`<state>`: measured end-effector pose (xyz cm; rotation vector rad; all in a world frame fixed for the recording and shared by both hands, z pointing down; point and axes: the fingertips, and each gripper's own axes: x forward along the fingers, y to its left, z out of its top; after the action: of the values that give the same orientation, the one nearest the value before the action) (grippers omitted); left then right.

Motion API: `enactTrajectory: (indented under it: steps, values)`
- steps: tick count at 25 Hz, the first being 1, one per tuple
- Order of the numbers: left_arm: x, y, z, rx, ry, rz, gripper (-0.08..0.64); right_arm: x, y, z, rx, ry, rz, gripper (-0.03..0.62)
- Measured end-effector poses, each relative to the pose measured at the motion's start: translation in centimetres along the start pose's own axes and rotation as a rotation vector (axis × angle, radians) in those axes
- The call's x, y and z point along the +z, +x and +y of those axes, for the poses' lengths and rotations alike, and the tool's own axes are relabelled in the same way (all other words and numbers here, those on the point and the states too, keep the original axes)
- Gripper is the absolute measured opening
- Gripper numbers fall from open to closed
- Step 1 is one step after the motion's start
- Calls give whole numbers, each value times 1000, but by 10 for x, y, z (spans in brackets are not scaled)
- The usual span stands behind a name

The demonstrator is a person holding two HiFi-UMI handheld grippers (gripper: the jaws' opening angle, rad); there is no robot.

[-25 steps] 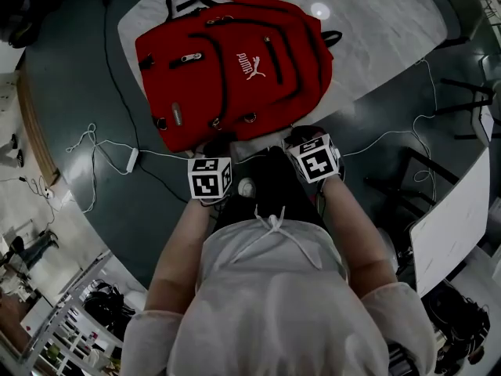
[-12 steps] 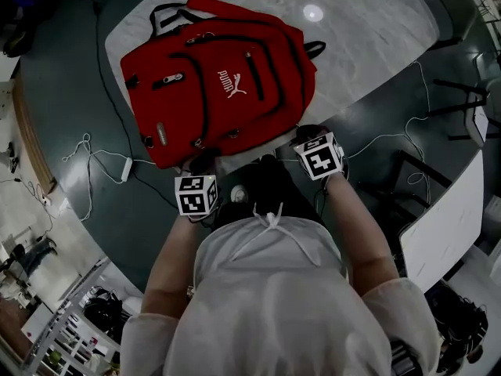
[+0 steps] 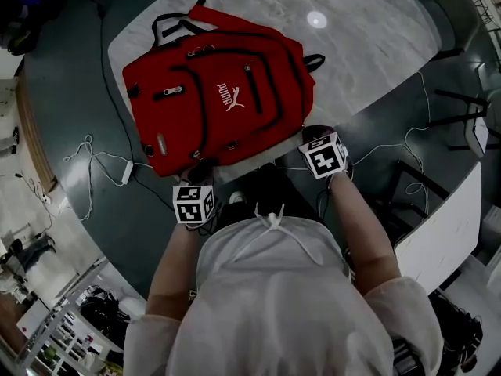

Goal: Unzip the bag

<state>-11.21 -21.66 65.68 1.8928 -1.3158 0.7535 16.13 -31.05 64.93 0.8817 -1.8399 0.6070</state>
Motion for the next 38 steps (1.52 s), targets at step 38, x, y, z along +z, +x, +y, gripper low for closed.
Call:
enactTrajectory:
  steps: [38]
  values:
    - [199, -274, -99, -188, 265, -882, 21, 145, -220, 207, 108, 123, -783, 28]
